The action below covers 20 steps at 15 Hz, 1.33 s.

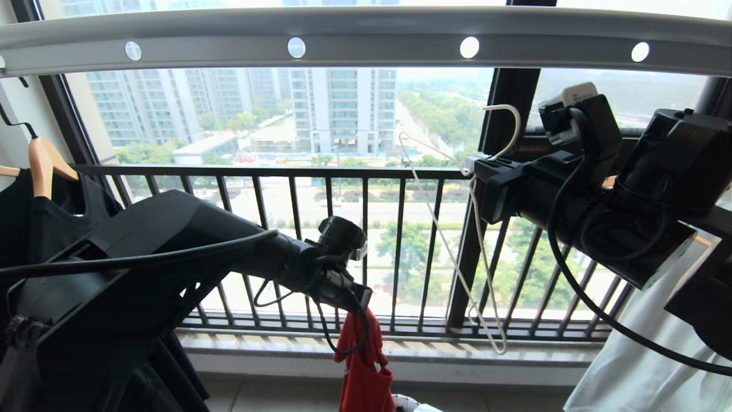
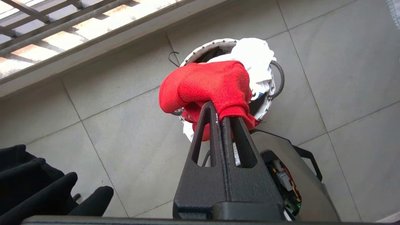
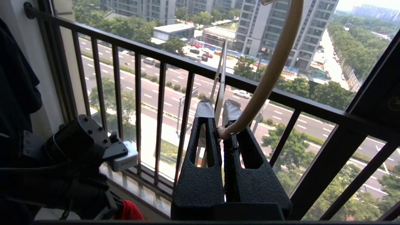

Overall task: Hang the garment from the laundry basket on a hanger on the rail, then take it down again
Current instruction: Put clothes in the basket

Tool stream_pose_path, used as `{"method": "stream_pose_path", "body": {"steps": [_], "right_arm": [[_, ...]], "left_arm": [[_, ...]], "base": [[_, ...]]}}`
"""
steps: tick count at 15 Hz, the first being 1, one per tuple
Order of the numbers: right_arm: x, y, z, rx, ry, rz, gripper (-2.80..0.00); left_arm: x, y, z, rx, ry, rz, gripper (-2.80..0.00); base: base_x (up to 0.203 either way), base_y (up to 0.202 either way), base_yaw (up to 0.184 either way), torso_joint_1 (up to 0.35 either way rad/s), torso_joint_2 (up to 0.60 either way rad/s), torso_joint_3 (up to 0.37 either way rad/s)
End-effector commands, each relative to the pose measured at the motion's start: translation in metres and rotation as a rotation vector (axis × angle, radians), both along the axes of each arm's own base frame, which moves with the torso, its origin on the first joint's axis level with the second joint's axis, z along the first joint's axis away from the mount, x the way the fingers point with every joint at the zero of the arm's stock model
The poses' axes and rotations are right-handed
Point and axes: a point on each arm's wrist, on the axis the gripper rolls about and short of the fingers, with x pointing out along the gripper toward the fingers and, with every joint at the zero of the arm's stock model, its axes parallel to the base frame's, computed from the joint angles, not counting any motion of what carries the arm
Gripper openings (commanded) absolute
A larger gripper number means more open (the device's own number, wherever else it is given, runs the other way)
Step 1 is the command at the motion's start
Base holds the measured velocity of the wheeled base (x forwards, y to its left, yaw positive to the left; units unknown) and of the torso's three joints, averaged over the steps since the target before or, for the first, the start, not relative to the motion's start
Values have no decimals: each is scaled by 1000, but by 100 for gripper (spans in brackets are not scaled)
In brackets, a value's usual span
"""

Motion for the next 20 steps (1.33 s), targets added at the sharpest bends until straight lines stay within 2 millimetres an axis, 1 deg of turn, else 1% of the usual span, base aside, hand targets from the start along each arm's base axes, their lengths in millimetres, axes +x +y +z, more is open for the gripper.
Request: {"method": "stream_pose_path", "body": {"steps": [1, 4, 8, 9, 15, 17, 18, 20], "right_arm": [[-2, -1, 2, 4, -9, -2, -280], [-2, -3, 3, 7, -13, -5, -280], [-3, -3, 4, 7, -13, -5, -280], [-3, -3, 4, 7, -13, -5, -280], [-3, -3, 4, 7, -13, -5, -280], [-2, -3, 3, 5, -10, -5, -280], [-2, -3, 2, 4, -9, -4, -280], [1, -1, -3, -4, 5, -3, -280]], "left_arm": [[0, -5, -21, 28, 41, -8, -280], [-1, -5, -30, 63, 47, 9, -280], [-1, -5, -32, 71, 50, 13, -280], [0, -5, -32, 70, 47, 13, 0], [-2, -4, -24, 67, 30, 17, 0], [-10, 3, -14, 87, 19, 39, 0], [-17, 8, -8, 90, 21, 44, -280], [-39, 23, 7, 97, 28, 47, -280]], "base": [[0, 0, 0, 0, 0, 0], [0, 0, 0, 0, 0, 0], [0, 0, 0, 0, 0, 0], [0, 0, 0, 0, 0, 0], [0, 0, 0, 0, 0, 0], [0, 0, 0, 0, 0, 0], [0, 0, 0, 0, 0, 0], [0, 0, 0, 0, 0, 0]]}}
